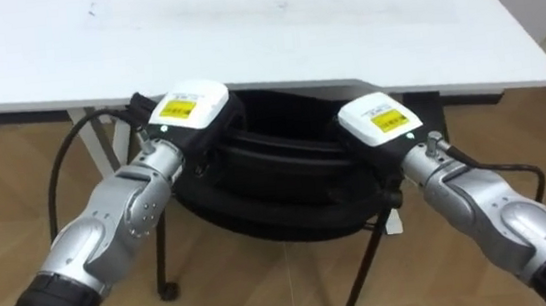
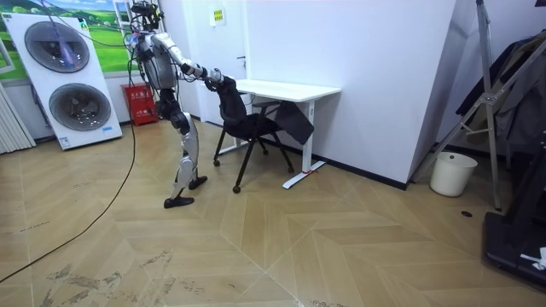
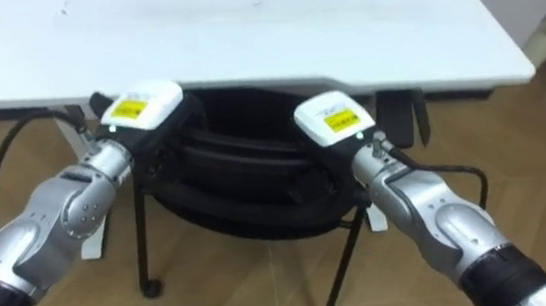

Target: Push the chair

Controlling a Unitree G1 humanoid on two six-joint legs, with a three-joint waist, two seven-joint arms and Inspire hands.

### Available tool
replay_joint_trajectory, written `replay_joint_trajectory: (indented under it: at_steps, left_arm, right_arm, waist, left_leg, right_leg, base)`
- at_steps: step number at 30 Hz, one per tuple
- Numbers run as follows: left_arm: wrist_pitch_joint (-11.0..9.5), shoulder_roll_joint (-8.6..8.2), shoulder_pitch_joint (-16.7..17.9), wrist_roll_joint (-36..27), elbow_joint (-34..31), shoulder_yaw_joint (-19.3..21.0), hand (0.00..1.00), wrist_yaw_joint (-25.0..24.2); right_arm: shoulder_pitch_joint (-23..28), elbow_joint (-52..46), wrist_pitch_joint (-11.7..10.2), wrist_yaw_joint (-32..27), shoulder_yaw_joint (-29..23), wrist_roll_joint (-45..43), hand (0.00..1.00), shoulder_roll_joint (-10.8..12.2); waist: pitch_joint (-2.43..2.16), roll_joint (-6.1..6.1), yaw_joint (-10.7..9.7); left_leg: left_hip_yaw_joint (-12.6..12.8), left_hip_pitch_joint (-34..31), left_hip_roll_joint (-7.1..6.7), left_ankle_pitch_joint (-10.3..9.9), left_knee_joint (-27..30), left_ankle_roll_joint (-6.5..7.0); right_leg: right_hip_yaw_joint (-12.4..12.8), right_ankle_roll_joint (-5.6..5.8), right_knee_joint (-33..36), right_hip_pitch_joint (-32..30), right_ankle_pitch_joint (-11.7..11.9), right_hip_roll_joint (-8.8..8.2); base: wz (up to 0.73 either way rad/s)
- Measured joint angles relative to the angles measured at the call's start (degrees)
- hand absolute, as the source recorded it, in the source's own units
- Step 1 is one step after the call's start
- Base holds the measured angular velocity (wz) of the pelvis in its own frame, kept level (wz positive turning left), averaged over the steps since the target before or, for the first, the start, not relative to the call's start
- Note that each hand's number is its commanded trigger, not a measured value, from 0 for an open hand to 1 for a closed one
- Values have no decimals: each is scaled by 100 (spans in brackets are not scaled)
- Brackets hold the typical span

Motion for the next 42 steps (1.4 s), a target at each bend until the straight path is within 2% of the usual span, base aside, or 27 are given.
replay_joint_trajectory:
  at_steps: [2, 3, 4, 5, 6, 7, 8, 9, 10, 11, 12, 13, 14, 15, 16, 18, 20, 21, 22, 23, 25, 27, 28, 31, 35, 39, 42]
  left_arm:
    - [10, 1, -1, 2, -12, 1, 100, 0]
    - [9, 2, -25, 14, -21, 5, 100, 0]
    - [18, -2, -33, 27, -19, 3, 100, 0]
    - [28, -12, -42, 39, -20, 4, 100, 1]
    - [48, -44, -84, 69, 4, 3, 100, -1]
    - [69, -61, -116, 78, 55, -5, 100, 0]
    - [98, -70, -140, 73, 86, 0, 0, 0]
    - [170, -80, -169, 69, 119, -22, 0, -24]
    - [213, -109, -199, 72, 180, -81, 0, -49]
    - [213, -118, -204, 74, 214, -104, 0, -62]
    - [216, -122, -180, 82, 252, -140, 0, -96]
    - [222, -130, -149, 84, 284, -136, 0, -118]
    - [222, -137, -140, 67, 308, -132, 0, -118]
    - [244, -192, -126, -65, 354, -108, 0, -123]
    - [257, -271, -122, -220, 459, -29, 0, -147]
    - [267, -354, -105, -561, 605, 55, 0, -167]
    - [278, -413, -89, -781, 683, 127, 0, -165]
    - [291, -430, -90, -924, 684, 181, 0, -160]
    - [314, -443, -89, -1039, 698, 206, 0, -155]
    - [324, -458, -89, -1044, 726, 203, 0, -155]
    - [345, -533, -90, -1028, 751, 231, 0, -159]
    - [346, -546, -87, -1015, 751, 278, 0, -154]
    - [345, -542, -62, -1015, 739, 308, 0, -153]
    - [352, -524, 98, -1013, 555, 430, 0, -150]
    - [359, -557, 181, -920, 449, 436, 0, -185]
    - [377, -686, 477, -683, 173, 550, 0, -257]
    - [399, -703, 584, -629, 70, 566, 0, -278]
  right_arm:
    - [0, 4, 0, -18, 0, 5, 51, 5]
    - [0, 6, 0, -35, -32, 10, 18, 8]
    - [-6, 36, 11, -54, -51, 10, 0, 29]
    - [-7, 34, 25, -58, -72, 10, 0, 31]
    - [-14, 42, 70, -65, -118, 37, 0, 10]
    - [-82, 141, 152, -63, -115, 144, 0, 61]
    - [-108, 178, 236, -59, -116, 229, 0, 113]
    - [-142, 226, 365, -46, -122, 242, 0, 243]
    - [-149, 285, 423, 27, -121, 232, 0, 282]
    - [-148, 315, 406, 79, -121, 235, 0, 291]
    - [-144, 404, 388, 158, -111, 233, 0, 339]
    - [-143, 498, 357, 177, -111, 235, 0, 396]
    - [-146, 547, 334, 163, -110, 236, 0, 421]
    - [-149, 605, 334, 97, -111, 235, 0, 464]
    - [-152, 684, 330, 29, -109, 231, 0, 510]
    - [-155, 804, 345, 4, -138, 229, 0, 625]
    - [-153, 855, 330, 45, -139, 236, 0, 685]
    - [-154, 834, 322, 85, -144, 247, 0, 706]
    - [-154, 838, 305, 140, -140, 292, 0, 729]
    - [-151, 851, 299, 156, -130, 292, 0, 736]
    - [-152, 797, 266, 279, -133, 291, 0, 735]
    - [-151, 759, 218, 339, -149, 292, 0, 736]
    - [-152, 706, 210, 422, -149, 293, 0, 731]
    - [-147, 544, 163, 591, -150, 292, 0, 700]
    - [-39, 369, 131, 705, -153, 293, 0, 635]
    - [127, 192, 40, 825, -296, 321, 0, 685]
    - [246, 68, 28, 905, -346, 393, 0, 690]
  waist:
    - [-6, -6, 0]
    - [-7, -3, 0]
    - [-14, -16, 33]
    - [-13, -14, 56]
    - [-14, -2, 73]
    - [-8, 28, 95]
    - [-7, 50, 99]
    - [3, 86, 78]
    - [31, 156, 57]
    - [29, 172, 51]
    - [54, 241, 41]
    - [87, 352, -16]
    - [81, 429, 10]
    - [81, 568, 45]
    - [105, 689, 59]
    - [77, 791, 49]
    - [25, 804, -26]
    - [-3, 753, -71]
    - [-27, 713, -70]
    - [-26, 720, -74]
    - [-33, 741, -91]
    - [-30, 758, -62]
    - [-39, 785, -33]
    - [-34, 833, -59]
    - [-31, 838, -47]
    - [-37, 851, -40]
    - [-46, 862, -44]
  left_leg:
    - [-2, -15, 0, -42, 36, 4]
    - [-45, -61, 4, -82, 74, -7]
    - [-52, -81, -1, -124, 110, -4]
    - [-62, -103, 0, -153, 143, -1]
    - [-171, -171, -1, -250, 266, -18]
    - [-328, -226, -20, -344, 413, 45]
    - [-422, -259, -37, -371, 479, 58]
    - [-613, -279, -52, -396, 554, 68]
    - [-845, -251, -87, -402, 560, 71]
    - [-954, -218, -110, -403, 545, 71]
    - [-1176, -120, -138, -404, 483, 72]
    - [-1499, -44, -216, -406, 425, 75]
    - [-1634, -40, -233, -406, 399, 75]
    - [-1790, -5, -246, -403, 289, 72]
    - [-2001, 96, -330, -371, 101, 31]
    - [-2323, 231, -497, -315, -162, -49]
    - [-2586, 261, -644, -281, -316, -103]
    - [-2703, 255, -722, -264, -339, -130]
    - [-2725, 249, -754, -239, -335, -170]
    - [-2740, 255, -751, -232, -340, -182]
    - [-2552, 249, -592, -175, -321, -269]
    - [-2341, 255, -429, -137, -292, -327]
    - [-2342, 255, -411, -125, -297, -344]
    - [-2358, 268, -408, -2, -332, -298]
    - [-2357, 404, -411, 91, -540, -318]
    - [-2334, 608, -410, 198, -761, -332]
    - [-2320, 705, -398, 217, -810, -325]
  right_leg:
    - [-61, 11, -10, 29, -21, 1]
    - [-109, 9, -14, 27, -27, 15]
    - [-116, 18, 56, 1, -41, 21]
    - [-120, 29, 110, -19, -62, 9]
    - [-260, 50, 320, -69, -89, -59]
    - [-409, 63, 857, -213, -49, -171]
    - [-399, 65, 1166, -302, 34, -223]
    - [-314, 60, 1756, -505, 335, -312]
    - [-227, 37, 2266, -715, 776, -389]
    - [-173, 44, 2480, -815, 1012, -416]
    - [-62, 43, 2802, -988, 1474, -436]
    - [99, 54, 2970, -1117, 1723, -372]
    - [161, 98, 2921, -1186, 1648, -284]
    - [298, 144, 2698, -1378, 1407, -151]
    - [380, 161, 2215, -1465, 1226, -61]
    - [560, 144, 1311, -1523, 1169, 35]
    - [741, 125, 300, -1457, 1182, 165]
    - [893, 92, -208, -1409, 1210, 222]
    - [965, 91, -490, -1338, 1333, 218]
    - [946, 65, -540, -1284, 1380, 225]
    - [610, 52, -580, -1188, 1498, 108]
    - [495, 46, -574, -1182, 1566, 88]
    - [478, 39, -576, -1165, 1572, 103]
    - [438, 27, -598, -1143, 1712, 111]
    - [383, 24, -723, -1028, 1739, 118]
    - [466, 24, -903, -879, 1846, 195]
    - [509, 20, -969, -793, 1851, 234]
  base:
    - [18]
    - [12]
    - [8]
    - [3]
    - [-4]
    - [-4]
    - [-3]
    - [17]
    - [25]
    - [27]
    - [15]
    - [9]
    - [-7]
    - [-15]
    - [-17]
    - [9]
    - [34]
    - [39]
    - [37]
    - [33]
    - [29]
    - [5]
    - [-7]
    - [0]
    - [9]
    - [-5]
    - [-2]
